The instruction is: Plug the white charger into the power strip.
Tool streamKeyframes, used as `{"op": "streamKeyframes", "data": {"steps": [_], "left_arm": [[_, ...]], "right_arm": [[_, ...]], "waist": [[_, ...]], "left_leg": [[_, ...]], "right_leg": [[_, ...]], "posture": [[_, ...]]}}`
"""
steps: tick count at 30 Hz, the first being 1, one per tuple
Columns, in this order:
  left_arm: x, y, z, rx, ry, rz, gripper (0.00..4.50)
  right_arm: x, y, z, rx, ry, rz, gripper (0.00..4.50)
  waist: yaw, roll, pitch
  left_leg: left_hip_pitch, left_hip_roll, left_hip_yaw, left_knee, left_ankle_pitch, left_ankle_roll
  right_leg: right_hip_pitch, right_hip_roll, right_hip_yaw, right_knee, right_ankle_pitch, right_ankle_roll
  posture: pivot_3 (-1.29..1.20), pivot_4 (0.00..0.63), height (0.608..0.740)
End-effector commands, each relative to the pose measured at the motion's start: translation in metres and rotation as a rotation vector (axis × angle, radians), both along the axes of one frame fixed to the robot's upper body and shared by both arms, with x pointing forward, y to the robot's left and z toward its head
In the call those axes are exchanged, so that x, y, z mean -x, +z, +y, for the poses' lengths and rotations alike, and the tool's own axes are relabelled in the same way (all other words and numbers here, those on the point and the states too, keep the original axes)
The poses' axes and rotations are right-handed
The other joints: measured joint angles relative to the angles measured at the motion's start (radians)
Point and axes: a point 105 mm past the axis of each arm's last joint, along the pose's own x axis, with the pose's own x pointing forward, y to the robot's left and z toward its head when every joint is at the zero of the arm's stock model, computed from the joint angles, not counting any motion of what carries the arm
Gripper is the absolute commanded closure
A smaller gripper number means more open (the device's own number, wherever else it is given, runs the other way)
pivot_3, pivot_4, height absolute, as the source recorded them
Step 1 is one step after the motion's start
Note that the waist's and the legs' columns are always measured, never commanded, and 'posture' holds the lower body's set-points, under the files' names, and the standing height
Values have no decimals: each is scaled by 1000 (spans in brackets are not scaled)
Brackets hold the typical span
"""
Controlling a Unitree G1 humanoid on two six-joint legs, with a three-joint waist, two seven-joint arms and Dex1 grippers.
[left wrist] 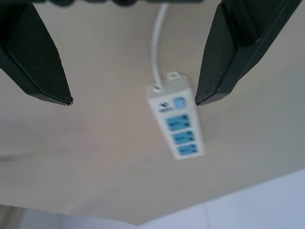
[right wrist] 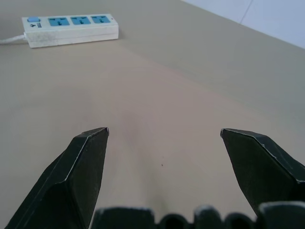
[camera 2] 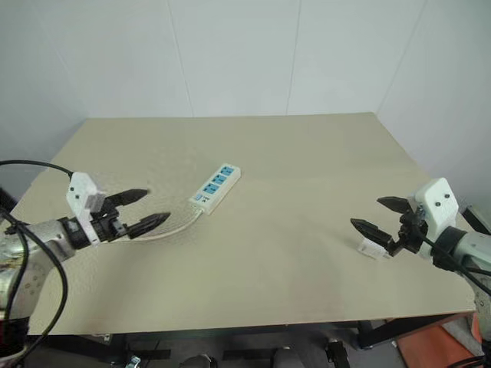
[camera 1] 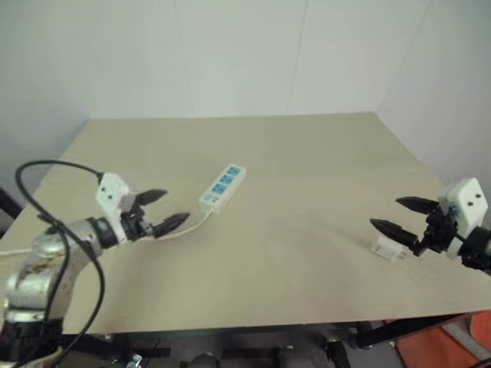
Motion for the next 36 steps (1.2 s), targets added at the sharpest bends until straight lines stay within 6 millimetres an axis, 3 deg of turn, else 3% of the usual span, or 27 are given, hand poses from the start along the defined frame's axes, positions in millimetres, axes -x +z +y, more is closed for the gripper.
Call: {"op": "streamKeyframes", "data": {"steps": [1, 9, 18, 27, 36], "left_arm": [[-24, 2, -7, -6, 77, -70, 8], [-66, -30, -49, 23, 108, -60, 8], [-95, -57, -60, 39, 188, -58, 8], [-101, -81, -77, 62, 157, 17, 8], [-104, -87, -81, 61, 157, 39, 8]], "right_arm": [[-3, 13, 11, -16, 36, -57, 42], [-16, 28, 30, -27, 93, -120, 42], [-18, 39, 51, -74, 172, -163, 42], [-14, 44, 58, -97, 202, -176, 42], [-14, 44, 61, -108, 210, -181, 42]], "waist": [[1, 0, 0], [4, 0, 0], [11, -1, 0], [18, -1, 0], [20, -1, 0]], "left_leg": [[0, 0, 0, 0, 0, 0], [-2, -1, 0, 0, 0, 0], [-2, -1, 0, 0, 0, 0], [-2, -1, 0, 0, 0, 0], [-2, -1, 0, 0, 0, 0]], "right_leg": [[0, 0, 0, 0, 0, 0], [-1, 0, 0, -1, 5, -7], [-1, 0, 0, -1, 6, -7], [-1, -1, 0, -2, 6, -7], [-1, 0, 0, -1, 6, -6]], "posture": [[0, 150, 740], [0, 150, 740], [0, 150, 740], [0, 150, 740], [0, 150, 740]]}}
